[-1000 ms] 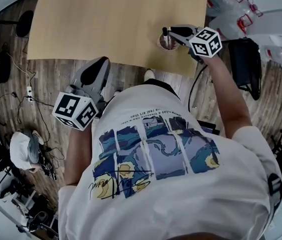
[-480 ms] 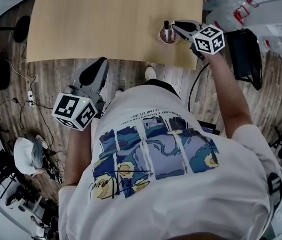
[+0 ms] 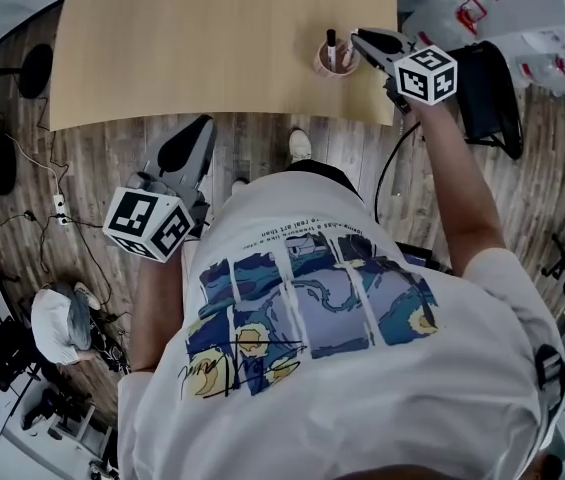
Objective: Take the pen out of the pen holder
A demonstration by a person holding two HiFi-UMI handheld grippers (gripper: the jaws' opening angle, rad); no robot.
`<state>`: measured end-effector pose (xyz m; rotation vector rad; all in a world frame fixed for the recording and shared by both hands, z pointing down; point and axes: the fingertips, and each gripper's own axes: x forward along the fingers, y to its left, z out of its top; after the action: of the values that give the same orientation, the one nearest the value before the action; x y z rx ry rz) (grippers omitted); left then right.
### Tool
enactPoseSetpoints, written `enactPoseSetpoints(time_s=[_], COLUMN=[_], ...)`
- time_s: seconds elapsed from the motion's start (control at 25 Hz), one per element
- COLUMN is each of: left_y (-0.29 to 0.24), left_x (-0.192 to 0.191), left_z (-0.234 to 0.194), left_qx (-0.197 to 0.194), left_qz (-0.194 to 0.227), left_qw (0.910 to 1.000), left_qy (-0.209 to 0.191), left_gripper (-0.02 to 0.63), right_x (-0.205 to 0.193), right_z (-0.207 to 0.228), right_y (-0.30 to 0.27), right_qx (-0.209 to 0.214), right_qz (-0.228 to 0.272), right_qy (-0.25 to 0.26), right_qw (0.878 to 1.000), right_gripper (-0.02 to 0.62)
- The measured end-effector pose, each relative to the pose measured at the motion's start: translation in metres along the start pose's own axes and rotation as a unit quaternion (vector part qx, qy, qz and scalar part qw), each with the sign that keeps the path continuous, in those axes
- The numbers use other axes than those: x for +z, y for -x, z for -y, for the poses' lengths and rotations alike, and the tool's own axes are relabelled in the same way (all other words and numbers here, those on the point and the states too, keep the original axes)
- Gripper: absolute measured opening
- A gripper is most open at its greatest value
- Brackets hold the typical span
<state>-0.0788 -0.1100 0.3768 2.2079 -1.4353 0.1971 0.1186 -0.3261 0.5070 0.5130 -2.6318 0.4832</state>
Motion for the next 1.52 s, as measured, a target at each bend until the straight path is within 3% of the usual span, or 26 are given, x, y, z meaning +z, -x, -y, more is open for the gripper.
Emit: enactPoseSetpoints(time_s=[0.6, 1.12, 1.52], left_y=[0.049, 0.092, 0.136], left_x=[-0.018, -0.038, -0.065], left_z=[-0.009, -0.006, -0.012], left_qx=[-0.047, -0.092, -0.118], left_qz=[0.014, 0.019, 0.008], left_qw=[0.9987, 0.9954, 0.9927], left_qy=[-0.010, -0.016, -0.025], left_gripper=[0.021, 0.021, 0.021], right_x=[0.052, 0.090, 0.082], right_z=[-0.040, -0.137, -0.221], right_y=[0.048, 0.096, 0.112], right_qx=[-0.099, -0.134, -0.151], right_qz=[0.074, 0.119, 0.134], right_qy=[0.035, 0.066, 0.069], right_qw=[0.992, 0.982, 0.977], right_gripper=[0.034, 0.034, 0.034])
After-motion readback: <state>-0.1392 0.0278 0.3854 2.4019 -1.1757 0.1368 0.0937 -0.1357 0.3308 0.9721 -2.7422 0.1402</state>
